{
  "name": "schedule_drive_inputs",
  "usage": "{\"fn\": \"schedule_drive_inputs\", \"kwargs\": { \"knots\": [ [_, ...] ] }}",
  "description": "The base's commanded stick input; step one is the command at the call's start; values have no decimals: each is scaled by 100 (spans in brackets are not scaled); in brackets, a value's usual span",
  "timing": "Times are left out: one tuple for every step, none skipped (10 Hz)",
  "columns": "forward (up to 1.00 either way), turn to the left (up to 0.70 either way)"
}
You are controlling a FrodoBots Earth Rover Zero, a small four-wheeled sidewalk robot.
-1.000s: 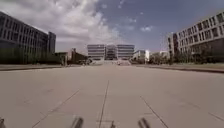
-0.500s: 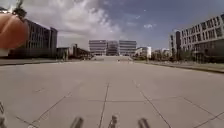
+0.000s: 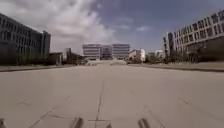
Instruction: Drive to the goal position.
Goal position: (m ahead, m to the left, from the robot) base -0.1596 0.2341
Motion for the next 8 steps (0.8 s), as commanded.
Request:
{"fn": "schedule_drive_inputs", "kwargs": {
  "knots": [
    [99,-1],
    [99,-1],
    [99,-1],
    [99,-1],
    [99,-1],
    [99,-1],
    [99,-1],
    [99,-1]
  ]
}}
